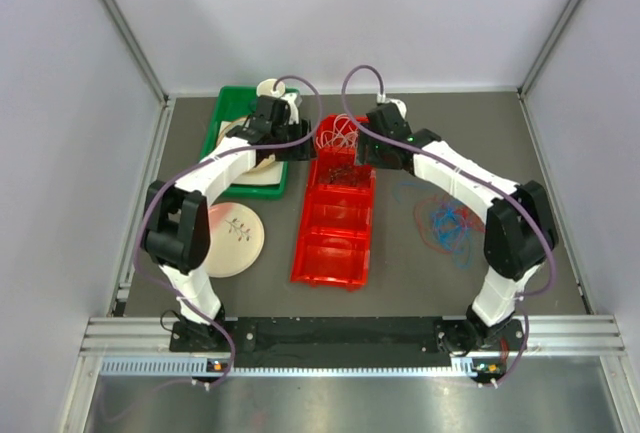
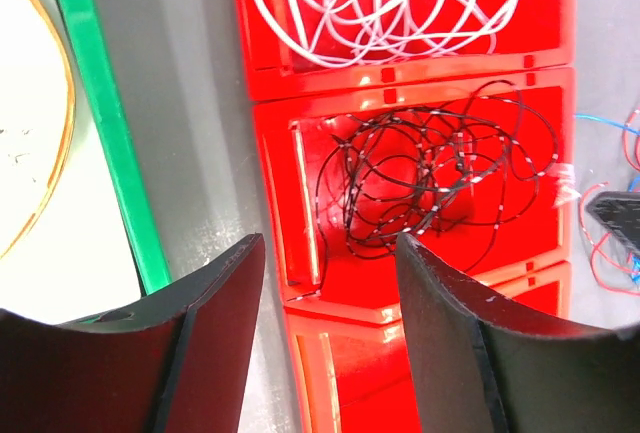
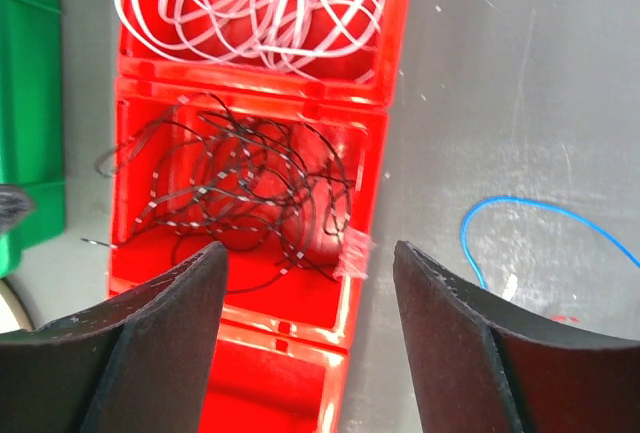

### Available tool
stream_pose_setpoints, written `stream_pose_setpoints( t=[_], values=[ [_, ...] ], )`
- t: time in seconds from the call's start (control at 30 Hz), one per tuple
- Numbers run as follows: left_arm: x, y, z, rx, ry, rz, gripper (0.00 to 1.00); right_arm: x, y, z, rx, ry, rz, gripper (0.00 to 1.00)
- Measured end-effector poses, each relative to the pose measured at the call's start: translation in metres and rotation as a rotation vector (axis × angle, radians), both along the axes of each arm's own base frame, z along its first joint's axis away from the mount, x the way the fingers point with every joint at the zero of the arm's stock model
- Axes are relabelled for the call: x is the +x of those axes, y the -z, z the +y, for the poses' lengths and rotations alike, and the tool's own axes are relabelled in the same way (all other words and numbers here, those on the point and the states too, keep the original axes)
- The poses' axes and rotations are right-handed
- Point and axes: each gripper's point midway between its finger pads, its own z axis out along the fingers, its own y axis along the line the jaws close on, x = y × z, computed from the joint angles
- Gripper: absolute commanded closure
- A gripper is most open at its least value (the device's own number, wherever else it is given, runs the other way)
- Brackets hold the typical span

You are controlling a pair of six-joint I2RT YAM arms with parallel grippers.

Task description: Untangle the cables

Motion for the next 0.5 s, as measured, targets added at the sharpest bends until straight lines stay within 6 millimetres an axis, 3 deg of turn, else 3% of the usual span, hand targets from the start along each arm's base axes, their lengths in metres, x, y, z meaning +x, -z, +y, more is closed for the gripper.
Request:
stream_pose_setpoints(
  t=[0.17, 0.37, 0.5],
  values=[
    [-0.002, -0.010, -0.010, -0.009, 0.043, -0.027, 0.43, -0.009, -0.001, -0.009, -0.009, 0.008, -0.003, 0.32],
    [-0.005, -0.026, -0.037, -0.045, 0.108, -0.069, 0.44, -0.022, -0.024, -0.026, 0.011, 0.031, -0.054, 0.31],
    [-0.002, -0.032, -0.056, -0.066, 0.146, -0.093, 0.45, -0.029, -0.030, -0.050, 0.021, 0.075, -0.073, 0.31]
  ],
)
